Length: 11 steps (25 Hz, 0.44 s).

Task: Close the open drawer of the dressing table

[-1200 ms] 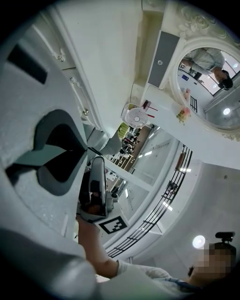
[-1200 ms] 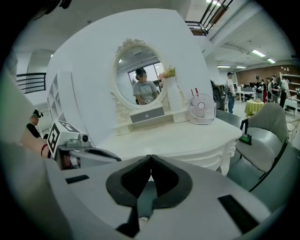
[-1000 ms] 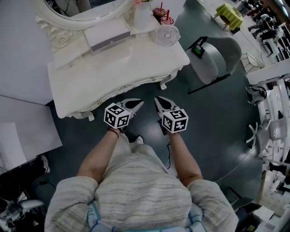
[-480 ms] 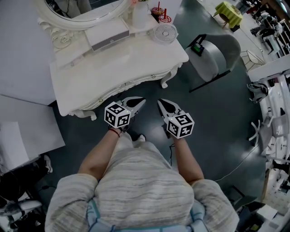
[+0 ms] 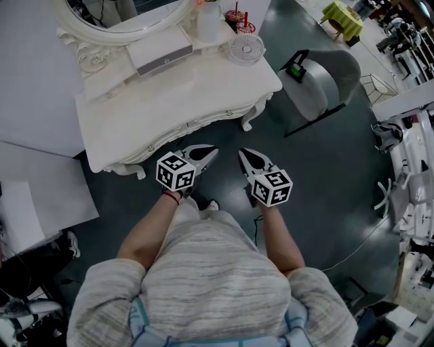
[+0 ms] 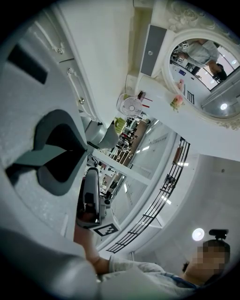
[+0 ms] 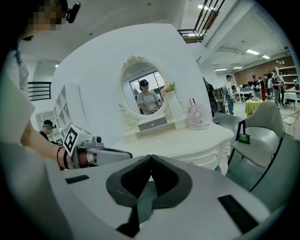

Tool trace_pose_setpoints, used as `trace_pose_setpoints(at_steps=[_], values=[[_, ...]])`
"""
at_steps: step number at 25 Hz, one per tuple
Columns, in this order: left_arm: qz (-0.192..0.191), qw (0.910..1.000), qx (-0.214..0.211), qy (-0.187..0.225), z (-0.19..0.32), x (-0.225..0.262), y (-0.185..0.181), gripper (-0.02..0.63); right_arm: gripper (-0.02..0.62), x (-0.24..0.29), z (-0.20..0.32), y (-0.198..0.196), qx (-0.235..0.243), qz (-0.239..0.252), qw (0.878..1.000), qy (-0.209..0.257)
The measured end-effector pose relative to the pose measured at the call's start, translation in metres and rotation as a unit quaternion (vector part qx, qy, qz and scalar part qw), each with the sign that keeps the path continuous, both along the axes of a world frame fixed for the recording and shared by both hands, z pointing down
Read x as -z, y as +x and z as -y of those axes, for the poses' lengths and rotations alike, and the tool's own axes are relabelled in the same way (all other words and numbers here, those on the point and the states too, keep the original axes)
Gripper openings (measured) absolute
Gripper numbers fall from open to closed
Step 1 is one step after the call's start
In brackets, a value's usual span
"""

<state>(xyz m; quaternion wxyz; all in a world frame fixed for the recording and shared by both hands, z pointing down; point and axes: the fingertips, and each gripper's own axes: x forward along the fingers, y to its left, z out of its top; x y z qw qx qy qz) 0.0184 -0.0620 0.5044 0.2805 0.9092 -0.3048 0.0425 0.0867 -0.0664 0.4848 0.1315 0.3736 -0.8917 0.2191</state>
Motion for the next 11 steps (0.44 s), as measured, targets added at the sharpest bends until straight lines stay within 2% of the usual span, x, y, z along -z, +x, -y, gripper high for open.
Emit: trace_pose_setpoints(at_steps=[11], values=[[0.003, 1.0, -0.006, -0.004, -0.0005, 0.0001, 0.0079, 0.014, 0.009, -0.0004, 0.0005, 0.006, -0.002, -0.002, 1.0, -0.005]])
